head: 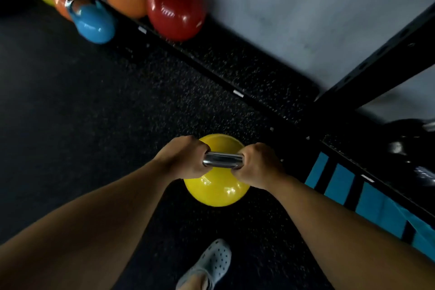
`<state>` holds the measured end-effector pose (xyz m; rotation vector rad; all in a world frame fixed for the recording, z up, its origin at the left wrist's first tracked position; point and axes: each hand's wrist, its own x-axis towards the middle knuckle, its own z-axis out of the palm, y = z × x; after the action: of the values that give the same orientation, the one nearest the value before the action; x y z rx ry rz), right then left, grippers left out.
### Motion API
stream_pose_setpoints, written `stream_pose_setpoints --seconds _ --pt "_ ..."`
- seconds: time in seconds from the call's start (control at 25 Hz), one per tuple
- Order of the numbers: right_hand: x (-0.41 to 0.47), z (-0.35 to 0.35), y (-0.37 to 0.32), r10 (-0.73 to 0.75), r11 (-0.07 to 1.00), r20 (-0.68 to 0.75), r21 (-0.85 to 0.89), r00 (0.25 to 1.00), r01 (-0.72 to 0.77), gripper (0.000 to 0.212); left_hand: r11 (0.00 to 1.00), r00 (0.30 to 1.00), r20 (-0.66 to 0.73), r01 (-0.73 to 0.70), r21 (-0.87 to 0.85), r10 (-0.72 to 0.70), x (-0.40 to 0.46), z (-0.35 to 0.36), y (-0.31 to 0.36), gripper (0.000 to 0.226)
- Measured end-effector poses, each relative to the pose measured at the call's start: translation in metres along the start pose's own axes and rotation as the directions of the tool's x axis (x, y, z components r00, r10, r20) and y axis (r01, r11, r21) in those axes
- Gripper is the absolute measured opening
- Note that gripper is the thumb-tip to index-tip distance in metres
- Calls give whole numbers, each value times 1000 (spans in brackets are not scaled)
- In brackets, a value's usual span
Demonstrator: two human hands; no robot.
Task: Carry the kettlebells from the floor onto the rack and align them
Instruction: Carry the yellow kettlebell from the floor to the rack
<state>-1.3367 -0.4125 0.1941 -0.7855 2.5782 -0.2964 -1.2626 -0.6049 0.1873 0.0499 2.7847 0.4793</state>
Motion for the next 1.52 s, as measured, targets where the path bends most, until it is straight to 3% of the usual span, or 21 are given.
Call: stream_pose_setpoints --seconds 0.16,0.4,0.68,0.96,1.08,1.24,1.52 --pt "28 -63 -1 72 997 -174 9 982 -72 22 985 984 -81 -150 81 157 56 -73 -4 27" --pt "72 -142 2 185 972 -363 -72 913 -225 28 926 906 -218 -322 198 362 141 -155 -4 23" --pt "115 -180 41 368 908 -492 7 789 -419 30 846 845 -171 -449 288 507 242 -195 23 24" --pt "132 -171 89 491 865 -526 200 695 -460 19 859 860 -116 -469 206 497 296 -175 57 21" --pt "145 -178 99 520 852 -541 281 661 -441 17 898 886 -155 -437 41 438 314 -175 59 17" --pt "168 -185 108 561 828 -534 369 633 -422 33 920 914 -236 -367 -140 329 332 -169 58 16" --pt "181 -194 129 613 788 -500 437 611 -433 48 926 916 -270 -345 -152 297 358 -170 71 31"
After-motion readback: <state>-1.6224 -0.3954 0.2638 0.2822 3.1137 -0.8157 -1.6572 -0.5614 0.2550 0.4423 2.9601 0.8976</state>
